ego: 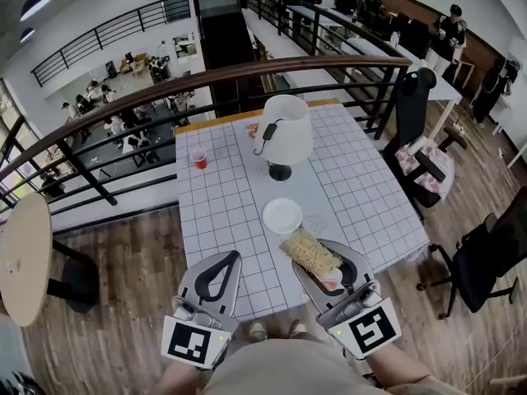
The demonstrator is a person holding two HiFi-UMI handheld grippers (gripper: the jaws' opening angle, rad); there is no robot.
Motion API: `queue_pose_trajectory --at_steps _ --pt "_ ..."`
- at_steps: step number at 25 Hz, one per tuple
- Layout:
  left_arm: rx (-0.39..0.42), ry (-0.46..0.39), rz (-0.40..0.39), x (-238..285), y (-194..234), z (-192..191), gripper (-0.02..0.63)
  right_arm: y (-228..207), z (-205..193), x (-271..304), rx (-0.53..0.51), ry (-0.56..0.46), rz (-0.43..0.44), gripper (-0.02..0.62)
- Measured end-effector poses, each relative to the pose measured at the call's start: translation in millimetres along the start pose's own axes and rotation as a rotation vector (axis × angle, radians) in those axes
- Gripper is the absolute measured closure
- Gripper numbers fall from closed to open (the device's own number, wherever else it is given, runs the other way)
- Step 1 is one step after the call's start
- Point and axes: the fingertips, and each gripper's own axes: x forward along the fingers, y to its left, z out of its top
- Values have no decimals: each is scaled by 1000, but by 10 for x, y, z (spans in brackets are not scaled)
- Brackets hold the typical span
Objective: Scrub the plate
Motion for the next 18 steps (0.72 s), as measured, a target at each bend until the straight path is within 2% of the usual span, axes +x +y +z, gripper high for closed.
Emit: queue_pose_trajectory --at_steps 11,16,18 --pt "0 -9 -2 48 40 43 592 -91 -11 34 17 9 -13 428" --pt "2 -5 -14 40 62 38 592 -85 38 84 3 -22 -1 428" --pt "3 -8 -14 23 77 50 592 -70 15 91 14 1 -1 428"
